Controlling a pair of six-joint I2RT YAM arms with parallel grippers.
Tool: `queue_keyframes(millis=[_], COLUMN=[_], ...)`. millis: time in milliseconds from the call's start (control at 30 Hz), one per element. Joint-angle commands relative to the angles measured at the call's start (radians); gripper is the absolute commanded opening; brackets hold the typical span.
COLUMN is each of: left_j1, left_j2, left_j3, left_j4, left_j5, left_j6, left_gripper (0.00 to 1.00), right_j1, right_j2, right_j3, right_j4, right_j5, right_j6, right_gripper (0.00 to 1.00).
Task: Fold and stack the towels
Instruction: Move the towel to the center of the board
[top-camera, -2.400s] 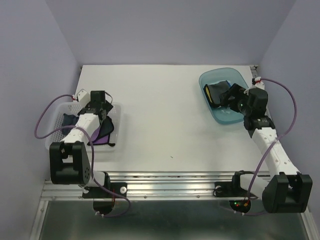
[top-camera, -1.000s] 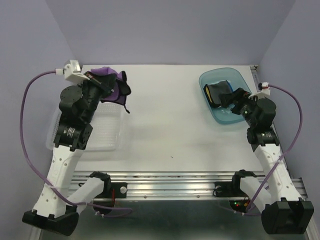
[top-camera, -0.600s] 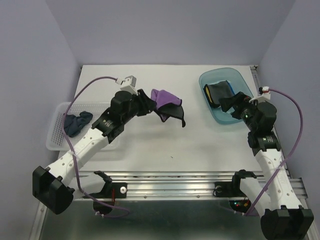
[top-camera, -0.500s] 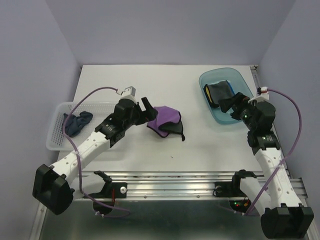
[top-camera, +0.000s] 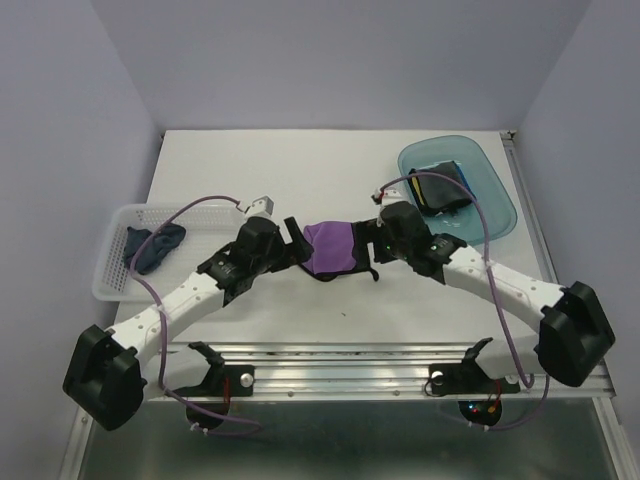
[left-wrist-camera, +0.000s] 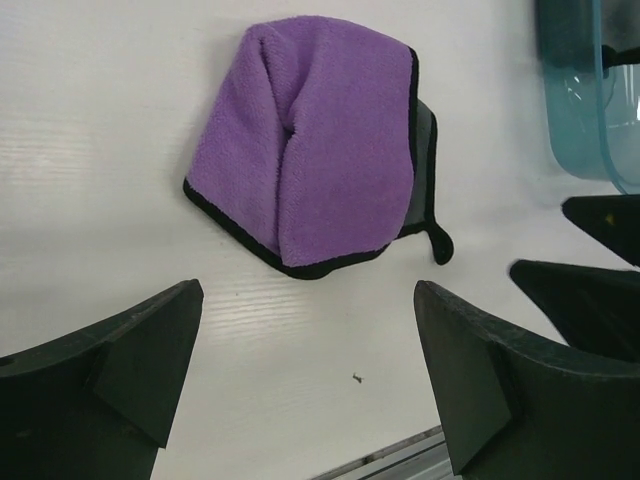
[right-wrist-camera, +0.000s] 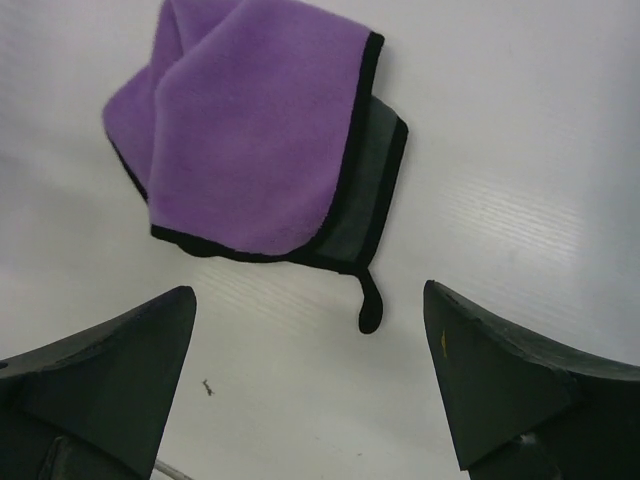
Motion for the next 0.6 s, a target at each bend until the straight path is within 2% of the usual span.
queue_keyframes(millis=[0, 100, 167, 267, 300, 467, 500, 567], left_j1=[-0.081, -0.116, -0.122, -0.125, -0.128, -0.133, -0.133, -0.135], left_j2=[0.001, 0.053, 0.082, 0.102, 0.102, 0.098, 0.096, 0.088], left_j3=[0.007, 0.05, 0.067, 0.068, 0.065, 0.058, 0.059, 0.056], left_j4=[0.065, 0.059, 0.059, 0.063, 0.069, 0.077, 0.077, 0.08], left_j5=[-0.023, -0.047, -0.047, -0.047, -0.047, -0.047, -0.049, -0.05], left_j6=[0.001, 0.038, 0.042, 0.042, 0.039, 0.05, 0.053, 0.059], left_gripper=[0.99, 0.99, 0.99, 0.99, 0.99, 0.99, 0.99, 0.99], right_j1=[0.026, 0.026, 0.026, 0.024, 0.026, 0.026, 0.026, 0.026], right_j2=[0.116, 0.181, 0.218, 0.256, 0.279, 0.353, 0.363, 0.385], right_j3=[0.104, 0.107, 0.101, 0.092, 0.092, 0.088, 0.085, 0.076], right_j4=[-0.1, -0.121, -0.104, -0.091, -0.089, -0.057, -0.049, -0.022], right_j5=[0.241, 0.285, 0.24, 0.2, 0.2, 0.174, 0.167, 0.14], right_j6=[0.037, 0.144, 0.164, 0.16, 0.161, 0.178, 0.184, 0.188], right_gripper=[1.0, 1.0, 1.0, 0.95, 0.88, 0.82, 0.77, 0.75])
